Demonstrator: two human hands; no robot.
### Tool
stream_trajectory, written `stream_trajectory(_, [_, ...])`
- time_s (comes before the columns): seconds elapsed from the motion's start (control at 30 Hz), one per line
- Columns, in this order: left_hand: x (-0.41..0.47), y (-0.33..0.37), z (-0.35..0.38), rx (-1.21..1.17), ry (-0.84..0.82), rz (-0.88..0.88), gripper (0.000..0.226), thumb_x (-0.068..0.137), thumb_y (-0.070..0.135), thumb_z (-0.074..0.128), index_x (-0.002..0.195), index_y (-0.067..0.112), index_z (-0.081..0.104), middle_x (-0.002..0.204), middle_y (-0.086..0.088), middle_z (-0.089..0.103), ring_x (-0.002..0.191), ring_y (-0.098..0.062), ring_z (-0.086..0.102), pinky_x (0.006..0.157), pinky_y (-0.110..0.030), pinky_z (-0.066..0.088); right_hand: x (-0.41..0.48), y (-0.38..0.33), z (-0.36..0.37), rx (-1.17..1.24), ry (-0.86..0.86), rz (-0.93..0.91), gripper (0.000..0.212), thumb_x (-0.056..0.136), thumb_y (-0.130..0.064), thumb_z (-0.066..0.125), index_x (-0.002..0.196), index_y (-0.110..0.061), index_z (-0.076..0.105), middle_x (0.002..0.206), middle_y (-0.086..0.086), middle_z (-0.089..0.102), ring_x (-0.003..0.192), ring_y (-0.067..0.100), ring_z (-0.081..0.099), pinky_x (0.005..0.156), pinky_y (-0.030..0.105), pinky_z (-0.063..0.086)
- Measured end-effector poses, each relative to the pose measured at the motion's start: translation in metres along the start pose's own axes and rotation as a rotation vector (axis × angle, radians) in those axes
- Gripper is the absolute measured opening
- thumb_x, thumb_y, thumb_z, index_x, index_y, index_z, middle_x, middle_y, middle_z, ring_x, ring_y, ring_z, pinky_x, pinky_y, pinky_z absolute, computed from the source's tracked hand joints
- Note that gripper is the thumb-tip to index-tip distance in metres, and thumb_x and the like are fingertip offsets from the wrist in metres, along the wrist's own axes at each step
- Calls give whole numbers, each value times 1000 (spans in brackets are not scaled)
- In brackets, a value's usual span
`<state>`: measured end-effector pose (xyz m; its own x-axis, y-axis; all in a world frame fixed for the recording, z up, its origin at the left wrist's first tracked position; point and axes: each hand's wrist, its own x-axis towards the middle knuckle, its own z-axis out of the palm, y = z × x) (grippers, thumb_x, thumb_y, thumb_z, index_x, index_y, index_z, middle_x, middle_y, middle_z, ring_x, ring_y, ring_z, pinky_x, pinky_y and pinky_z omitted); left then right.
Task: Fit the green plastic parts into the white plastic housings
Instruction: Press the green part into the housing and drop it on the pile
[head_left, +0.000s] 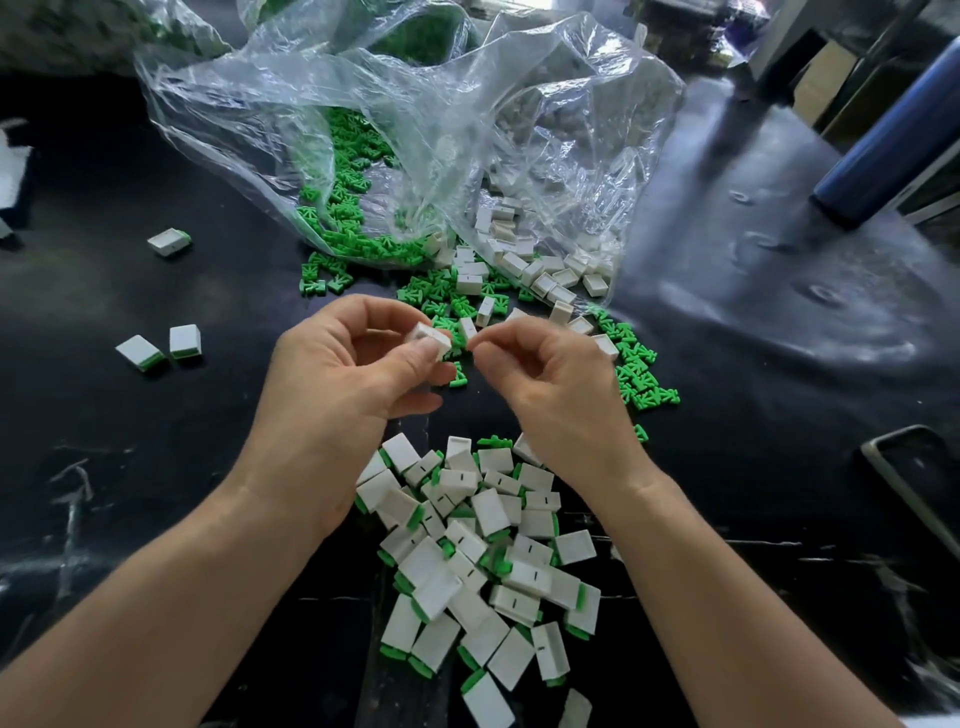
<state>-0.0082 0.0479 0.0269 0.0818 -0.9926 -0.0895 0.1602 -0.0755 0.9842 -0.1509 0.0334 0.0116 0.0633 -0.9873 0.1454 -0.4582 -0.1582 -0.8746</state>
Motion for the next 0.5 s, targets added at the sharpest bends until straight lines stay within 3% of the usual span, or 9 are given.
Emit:
stream_trajectory(0.1, [-1, -1, 1, 19, -39, 14, 13, 69, 5, 68, 75, 15, 63, 67, -2, 70, 64, -13, 68, 55, -18, 54, 3, 3, 5, -307, -89, -20, 26, 86, -20, 62, 112, -21, 66, 92, -5, 56, 88, 9, 53, 84, 25, 43])
stream_trajectory(0.2, [-1, -2, 1, 69, -55, 32, 17, 70, -1, 70, 74, 15, 66, 66, 2, 69, 63, -9, 64, 61, -19, 56, 5, 5, 10, -546, -167, -52, 34, 88, -30, 59, 122, -29, 59, 94, -8, 41, 105, 14, 45, 79, 22, 30])
stream_trajectory(0.3, [-1, -1, 1, 77, -65, 28, 16, 66, 0, 72, 75, 13, 69, 68, 1, 71, 63, -7, 64, 62, -18, 55, 5, 7, 10, -569, -137, -58, 27, 88, -31, 60, 113, -25, 62, 95, -6, 44, 104, 15, 45, 72, 20, 26])
stream_trajectory(0.4, [-3, -1, 3, 57, -86, 21, 18, 59, 9, 72, 76, 13, 70, 69, 0, 71, 62, -8, 65, 59, -16, 52, 5, 8, 10, -569, -137, -84, 23, 91, -30, 55, 109, -18, 63, 103, 0, 54, 101, 17, 49, 77, 26, 34])
stream_trajectory(0.5, [-2, 0, 3, 7, -90, -10, 18, 69, 3, 67, 83, 14, 68, 66, 0, 70, 63, -9, 67, 57, -16, 52, 6, 5, 4, -412, -77, -15, 19, 94, -25, 50, 95, -13, 66, 87, 0, 57, 87, 18, 56, 76, 30, 40])
